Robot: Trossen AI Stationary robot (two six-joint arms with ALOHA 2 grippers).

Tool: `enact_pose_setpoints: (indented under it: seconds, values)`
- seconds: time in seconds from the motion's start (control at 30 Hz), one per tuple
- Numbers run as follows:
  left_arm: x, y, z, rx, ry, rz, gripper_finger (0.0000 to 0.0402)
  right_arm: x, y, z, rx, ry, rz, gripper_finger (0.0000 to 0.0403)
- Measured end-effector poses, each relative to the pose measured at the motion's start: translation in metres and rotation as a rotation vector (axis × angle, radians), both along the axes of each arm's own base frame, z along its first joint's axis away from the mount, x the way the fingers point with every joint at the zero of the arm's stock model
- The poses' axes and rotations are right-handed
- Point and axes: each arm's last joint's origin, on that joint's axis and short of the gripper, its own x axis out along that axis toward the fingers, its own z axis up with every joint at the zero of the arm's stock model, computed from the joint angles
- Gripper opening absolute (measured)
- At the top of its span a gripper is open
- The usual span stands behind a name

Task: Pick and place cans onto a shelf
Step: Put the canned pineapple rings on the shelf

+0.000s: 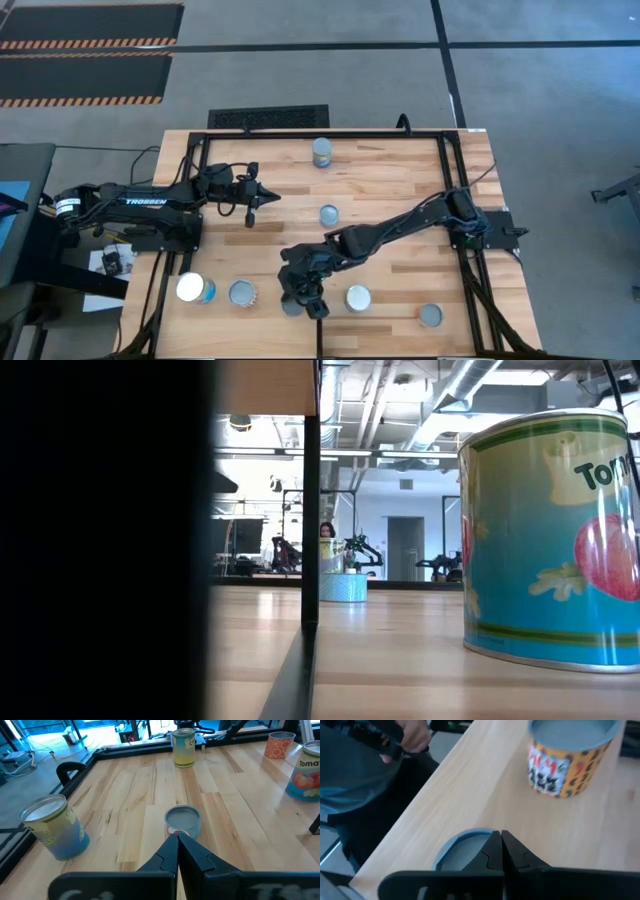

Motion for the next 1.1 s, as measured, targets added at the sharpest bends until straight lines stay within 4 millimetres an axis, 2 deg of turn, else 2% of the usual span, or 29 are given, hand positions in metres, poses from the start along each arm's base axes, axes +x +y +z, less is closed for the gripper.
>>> enact_pose_setpoints:
  seconds: [0.33, 0.53, 0.63, 0.8, 1.1]
  values:
    - [0.0, 0.0, 0.0, 0.008, 0.001, -0.002, 0.0, 0.004, -0.009, 0.004, -0.017, -0.047, 0.006, 0.0003]
    - [0.0, 0.0, 0.0, 0.007, 0.004, -0.003, 0.0, -0.022, 0.0, 0.032, 0.002, -0.004, 0.043, 0.0002]
    - [0.0, 0.0, -0.001, 0.005, 0.009, -0.003, 0.0, -0.026, 0.008, 0.022, -0.001, 0.075, 0.049, 0.0002]
    - [0.0, 0.0, -0.001, 0.005, 0.009, -0.003, 0.0, -0.019, 0.01, 0.008, -0.004, 0.102, 0.04, 0.0002]
    - [0.0, 0.0, -0.001, -0.001, 0.016, 0.018, 0.0, -0.012, 0.002, 0.007, -0.017, 0.053, 0.018, 0.0003]
